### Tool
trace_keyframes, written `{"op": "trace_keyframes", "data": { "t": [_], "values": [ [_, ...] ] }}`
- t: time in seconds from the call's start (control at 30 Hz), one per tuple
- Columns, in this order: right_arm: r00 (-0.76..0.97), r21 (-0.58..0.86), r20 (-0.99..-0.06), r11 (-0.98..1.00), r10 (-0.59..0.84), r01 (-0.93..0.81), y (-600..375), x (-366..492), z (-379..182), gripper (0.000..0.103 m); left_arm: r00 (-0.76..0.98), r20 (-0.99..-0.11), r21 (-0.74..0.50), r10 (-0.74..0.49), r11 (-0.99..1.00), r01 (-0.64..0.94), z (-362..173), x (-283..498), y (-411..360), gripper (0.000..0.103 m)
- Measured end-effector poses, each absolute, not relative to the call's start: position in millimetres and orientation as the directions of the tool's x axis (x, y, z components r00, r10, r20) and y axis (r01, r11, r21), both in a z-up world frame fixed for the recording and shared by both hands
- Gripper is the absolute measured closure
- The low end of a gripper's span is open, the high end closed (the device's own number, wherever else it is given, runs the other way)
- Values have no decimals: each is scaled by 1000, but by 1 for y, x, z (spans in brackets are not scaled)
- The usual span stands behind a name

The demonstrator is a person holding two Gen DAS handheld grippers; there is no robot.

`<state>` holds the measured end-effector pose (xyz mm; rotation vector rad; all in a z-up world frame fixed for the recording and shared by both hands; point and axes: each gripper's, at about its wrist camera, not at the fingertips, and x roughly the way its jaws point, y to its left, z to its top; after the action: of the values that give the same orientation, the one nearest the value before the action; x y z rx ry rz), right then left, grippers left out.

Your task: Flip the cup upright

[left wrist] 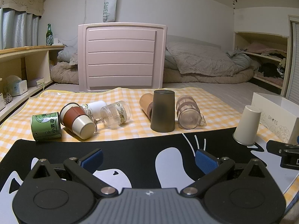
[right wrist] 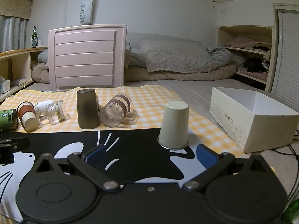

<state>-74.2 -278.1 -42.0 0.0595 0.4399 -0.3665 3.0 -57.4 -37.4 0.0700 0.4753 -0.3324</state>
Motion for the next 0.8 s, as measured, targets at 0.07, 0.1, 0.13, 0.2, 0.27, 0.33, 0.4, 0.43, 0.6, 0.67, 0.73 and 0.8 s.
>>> {"op": "trace_keyframes", "data": {
  "t": [0.07, 0.1, 0.13, 0.2, 0.27, 0.33, 0.4, 0.43, 0.6, 0.67, 0.73, 0.8],
  "values": [
    [841, -22, -427, 933, -334, 359, -278, -74, -42, 0, 837, -460, -10, -298, 944, 330, -37, 3, -58, 0],
    [840, -22, -427, 933, -334, 360, -278, -74, -42, 0, 837, -460, -10, -297, 944, 329, -37, 3, -58, 0],
    [840, -22, -427, 933, -335, 360, -278, -74, -42, 0, 837, -460, -11, -297, 944, 329, -37, 3, -58, 0],
    [840, -22, -426, 932, -336, 362, -278, -74, -42, 0, 836, -460, -11, -298, 944, 330, -37, 3, -58, 0],
    [841, -21, -426, 933, -334, 360, -278, -74, -42, 0, 837, -460, -11, -297, 944, 329, -38, 3, -58, 0],
    [842, -18, -425, 933, -331, 358, -278, -75, -41, 0, 836, -460, -11, -298, 944, 330, -37, 3, -58, 0],
    [843, -18, -424, 934, -331, 358, -278, -75, -40, 0, 837, -460, -10, -297, 944, 329, -38, 3, -58, 0],
    [843, -18, -423, 934, -331, 358, -278, -75, -40, 0, 837, -460, -10, -297, 944, 329, -37, 3, -58, 0],
    [843, -18, -424, 933, -331, 358, -278, -75, -40, 0, 837, -460, -10, -297, 944, 329, -38, 3, -58, 0],
    [843, -16, -424, 933, -331, 359, -278, -75, -40, 0, 836, -460, -11, -298, 944, 330, -37, 3, -58, 0],
    [843, -18, -423, 934, -331, 358, -278, -75, -40, 0, 837, -460, -11, -297, 944, 330, -37, 3, -58, 0],
    [843, -18, -423, 933, -332, 358, -278, -75, -40, 0, 837, -460, -11, -297, 944, 329, -37, 3, -58, 0]
  ]
}}
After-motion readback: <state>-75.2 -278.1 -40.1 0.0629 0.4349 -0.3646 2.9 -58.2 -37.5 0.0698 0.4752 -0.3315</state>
